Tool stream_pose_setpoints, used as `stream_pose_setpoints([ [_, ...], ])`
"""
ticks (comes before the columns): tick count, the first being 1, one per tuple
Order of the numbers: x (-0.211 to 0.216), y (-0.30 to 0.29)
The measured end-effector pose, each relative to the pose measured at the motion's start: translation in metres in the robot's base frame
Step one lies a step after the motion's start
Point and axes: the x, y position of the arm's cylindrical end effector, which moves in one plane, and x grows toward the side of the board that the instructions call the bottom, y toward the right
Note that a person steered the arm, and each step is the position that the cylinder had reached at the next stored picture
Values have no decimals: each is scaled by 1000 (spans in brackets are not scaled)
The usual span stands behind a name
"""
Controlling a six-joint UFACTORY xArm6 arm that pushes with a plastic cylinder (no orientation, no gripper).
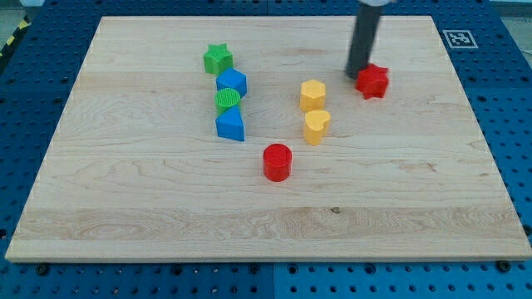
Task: Point at center
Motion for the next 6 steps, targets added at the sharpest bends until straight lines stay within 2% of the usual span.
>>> stream_pose_setpoints([
  [1, 14, 25],
  [2, 15, 26],
  [3, 15, -5],
  [5, 15, -123],
  [6, 32, -155],
])
